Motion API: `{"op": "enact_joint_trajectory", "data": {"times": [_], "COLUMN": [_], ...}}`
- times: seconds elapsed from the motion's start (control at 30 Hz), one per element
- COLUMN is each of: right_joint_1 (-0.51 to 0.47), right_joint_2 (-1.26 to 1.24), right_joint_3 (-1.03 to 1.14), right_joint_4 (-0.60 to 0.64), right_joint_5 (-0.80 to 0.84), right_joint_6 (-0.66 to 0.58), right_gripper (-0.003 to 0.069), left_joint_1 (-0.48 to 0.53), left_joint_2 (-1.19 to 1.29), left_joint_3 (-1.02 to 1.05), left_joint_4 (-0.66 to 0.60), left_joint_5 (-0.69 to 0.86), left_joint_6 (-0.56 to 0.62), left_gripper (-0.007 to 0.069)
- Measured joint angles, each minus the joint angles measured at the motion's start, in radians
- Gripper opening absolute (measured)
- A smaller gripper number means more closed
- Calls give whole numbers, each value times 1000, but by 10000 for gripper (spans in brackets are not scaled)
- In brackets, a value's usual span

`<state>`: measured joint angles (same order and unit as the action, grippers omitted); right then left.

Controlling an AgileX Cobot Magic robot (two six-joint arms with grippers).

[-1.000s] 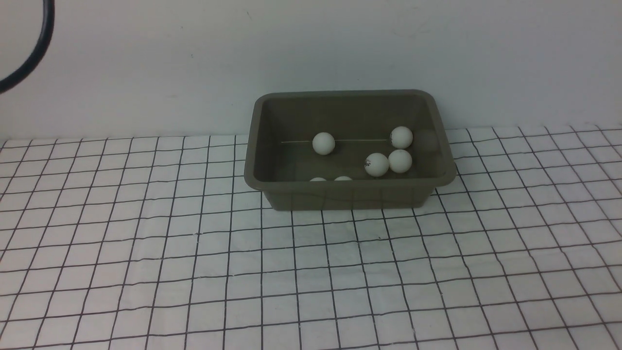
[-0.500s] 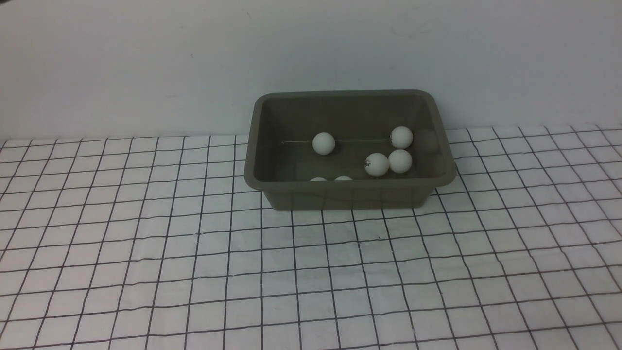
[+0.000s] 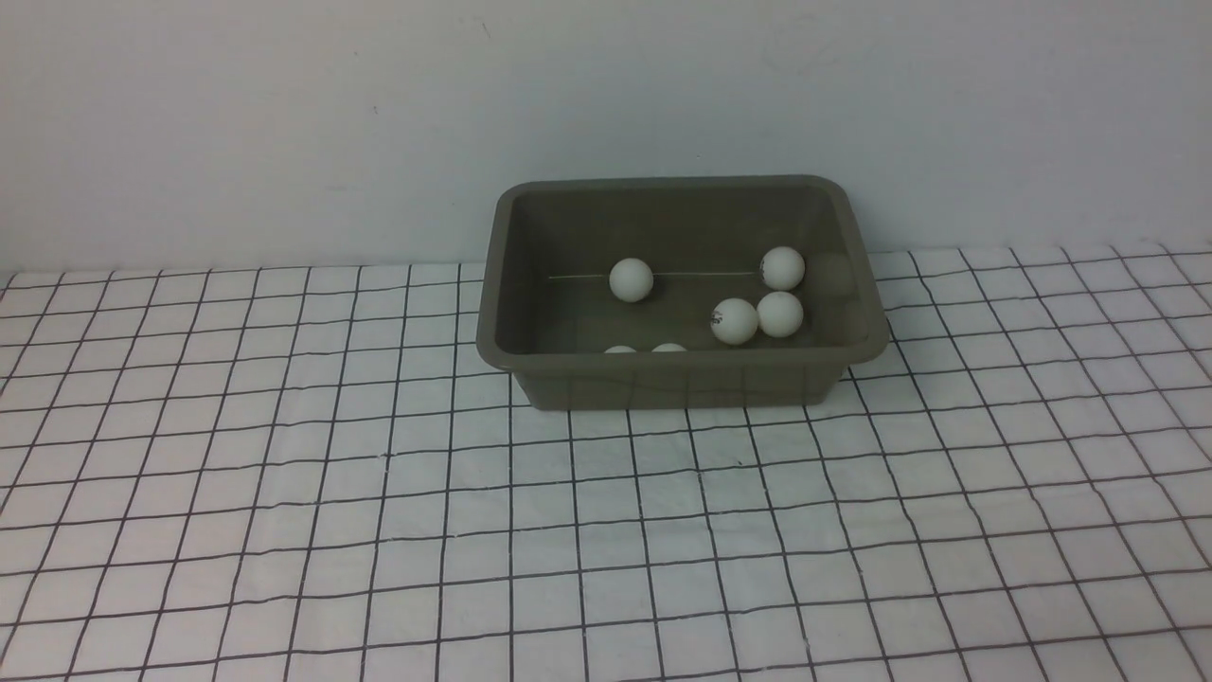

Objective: Put the table tennis balls into the box on the white checkered tablecloth.

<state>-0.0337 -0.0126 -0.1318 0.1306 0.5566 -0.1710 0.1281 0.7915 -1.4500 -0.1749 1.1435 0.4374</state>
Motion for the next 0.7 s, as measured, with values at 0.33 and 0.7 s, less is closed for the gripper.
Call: {"op": "enact_joint_trajectory", "data": {"times": [0.33, 0.7], "right_joint_1": [0, 0], "right_joint_2": [0, 0], "right_joint_3": [0, 0], "right_joint_4": [0, 0], "right_joint_5": [0, 0], "right_joint_6": [0, 0], "right_gripper": [97, 97], "left_joint_1": [0, 0], "left_joint_2": [-319, -398], "left_joint_3": [816, 1315], "left_joint_4": [-1, -3], "left_joint_5": [-524, -764], "left_joint_6": [-108, -194], "left_gripper": [352, 352]}}
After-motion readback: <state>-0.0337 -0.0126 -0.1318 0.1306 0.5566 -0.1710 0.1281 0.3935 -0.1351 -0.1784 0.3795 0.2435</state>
